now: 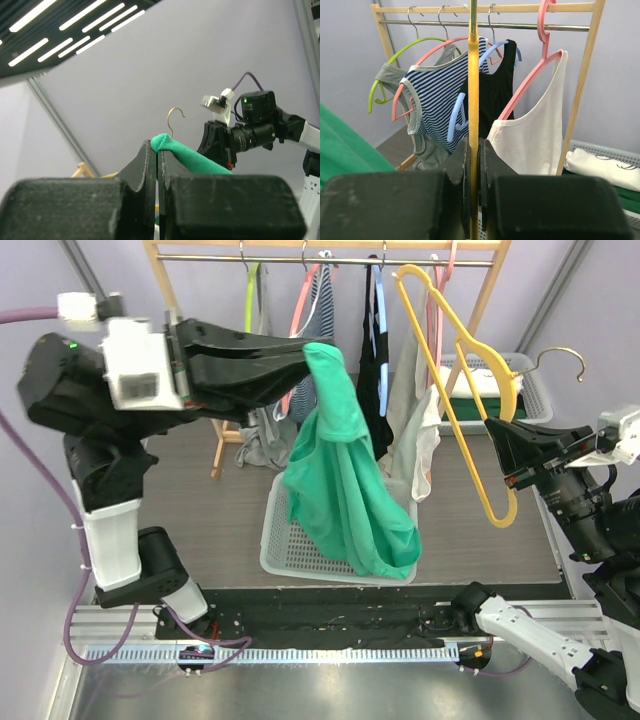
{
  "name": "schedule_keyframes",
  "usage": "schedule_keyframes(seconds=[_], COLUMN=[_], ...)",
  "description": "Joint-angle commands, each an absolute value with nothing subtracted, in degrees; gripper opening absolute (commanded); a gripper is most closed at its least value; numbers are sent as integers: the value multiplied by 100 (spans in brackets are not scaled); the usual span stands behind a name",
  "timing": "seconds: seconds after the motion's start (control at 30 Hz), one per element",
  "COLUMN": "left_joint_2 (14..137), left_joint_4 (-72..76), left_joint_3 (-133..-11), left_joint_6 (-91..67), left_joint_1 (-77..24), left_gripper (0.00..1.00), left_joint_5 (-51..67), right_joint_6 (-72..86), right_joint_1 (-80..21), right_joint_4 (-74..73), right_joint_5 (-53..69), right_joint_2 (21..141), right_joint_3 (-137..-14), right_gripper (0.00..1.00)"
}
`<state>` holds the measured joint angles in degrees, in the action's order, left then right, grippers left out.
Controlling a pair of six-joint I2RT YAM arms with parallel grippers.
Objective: Remove the tank top from the hanger
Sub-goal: Place the tank top in the bin.
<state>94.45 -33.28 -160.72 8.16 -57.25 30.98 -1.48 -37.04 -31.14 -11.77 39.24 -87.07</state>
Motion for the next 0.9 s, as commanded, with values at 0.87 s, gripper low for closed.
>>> schedule_keyframes(seconds=[0.87], left_joint_2=[9334], left_joint_4=[-2514], left_joint_3=[-14370], left_joint_6=[2882], left_joint_1=[-5748], left_gripper=[0], left_joint_5=[712], right_joint_6=[-150], right_joint_1=[-3806], right_joint_4=[-2646], right_joint_5=[-1116], right_joint_2=[3551], right_joint_3=[-8438], right_gripper=[1])
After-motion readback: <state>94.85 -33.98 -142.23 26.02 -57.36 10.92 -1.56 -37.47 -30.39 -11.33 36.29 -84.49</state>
